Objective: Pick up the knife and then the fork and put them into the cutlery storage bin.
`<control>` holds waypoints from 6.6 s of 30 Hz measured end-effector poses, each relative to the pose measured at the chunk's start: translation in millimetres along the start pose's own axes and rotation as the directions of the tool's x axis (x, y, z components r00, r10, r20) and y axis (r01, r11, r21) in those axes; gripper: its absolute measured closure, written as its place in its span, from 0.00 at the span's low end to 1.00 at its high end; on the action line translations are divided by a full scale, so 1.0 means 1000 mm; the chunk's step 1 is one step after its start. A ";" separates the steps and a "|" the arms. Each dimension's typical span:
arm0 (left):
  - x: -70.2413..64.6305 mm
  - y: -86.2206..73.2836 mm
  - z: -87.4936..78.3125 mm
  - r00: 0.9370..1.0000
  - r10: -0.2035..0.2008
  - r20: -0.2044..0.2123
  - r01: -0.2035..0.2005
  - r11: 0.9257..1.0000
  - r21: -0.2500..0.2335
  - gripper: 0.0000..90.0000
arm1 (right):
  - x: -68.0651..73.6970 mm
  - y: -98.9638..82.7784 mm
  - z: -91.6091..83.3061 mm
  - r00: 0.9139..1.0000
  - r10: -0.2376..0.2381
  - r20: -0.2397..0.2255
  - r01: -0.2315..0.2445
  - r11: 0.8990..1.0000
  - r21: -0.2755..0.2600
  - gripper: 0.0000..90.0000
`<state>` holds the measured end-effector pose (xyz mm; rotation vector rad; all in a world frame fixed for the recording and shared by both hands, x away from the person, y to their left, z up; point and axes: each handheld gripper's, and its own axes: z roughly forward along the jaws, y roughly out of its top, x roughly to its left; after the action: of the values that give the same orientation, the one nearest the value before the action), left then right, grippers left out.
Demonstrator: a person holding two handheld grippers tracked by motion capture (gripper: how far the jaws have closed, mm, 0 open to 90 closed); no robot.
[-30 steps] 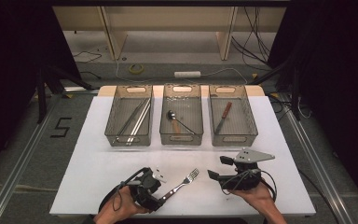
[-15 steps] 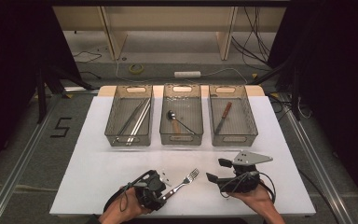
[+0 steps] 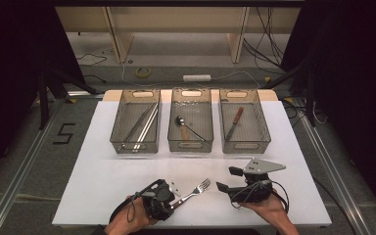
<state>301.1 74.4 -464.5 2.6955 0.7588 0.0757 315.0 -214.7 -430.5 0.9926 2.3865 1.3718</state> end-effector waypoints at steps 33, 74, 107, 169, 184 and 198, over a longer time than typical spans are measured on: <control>0.008 0.007 -0.019 0.997 0.051 0.058 -0.047 0.996 -0.072 0.84 | 0.022 0.004 0.008 0.990 -0.119 -0.072 0.119 0.993 0.006 0.33; 0.001 0.046 -0.034 0.970 0.147 0.195 -0.142 0.989 -0.038 0.84 | 0.077 -0.006 0.057 0.846 -0.521 -0.113 0.533 0.829 0.168 0.54; 0.010 0.048 -0.048 0.972 0.128 0.195 -0.098 0.983 -0.158 0.52 | 0.083 -0.010 0.055 0.663 -0.740 -0.113 0.743 0.632 0.219 0.87; 0.056 -0.030 -0.055 0.976 -0.206 0.063 0.193 0.704 -0.684 0.18 | -0.042 0.030 0.007 0.983 -0.140 0.121 0.134 0.990 0.053 0.87; 0.055 -0.035 -0.058 0.978 -0.207 0.028 0.168 0.697 -0.698 0.18 | -0.067 0.050 0.005 0.989 -0.025 0.143 0.025 1.000 0.003 0.87; 0.054 -0.036 -0.058 0.980 -0.199 0.010 0.149 0.700 -0.698 0.17 | -0.100 0.085 0.010 0.981 0.047 0.189 -0.043 0.999 -0.025 0.87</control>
<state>321.3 149.2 -424.7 1.8913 0.7988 0.3386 432.5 -244.2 -379.6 1.1239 2.2188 1.2524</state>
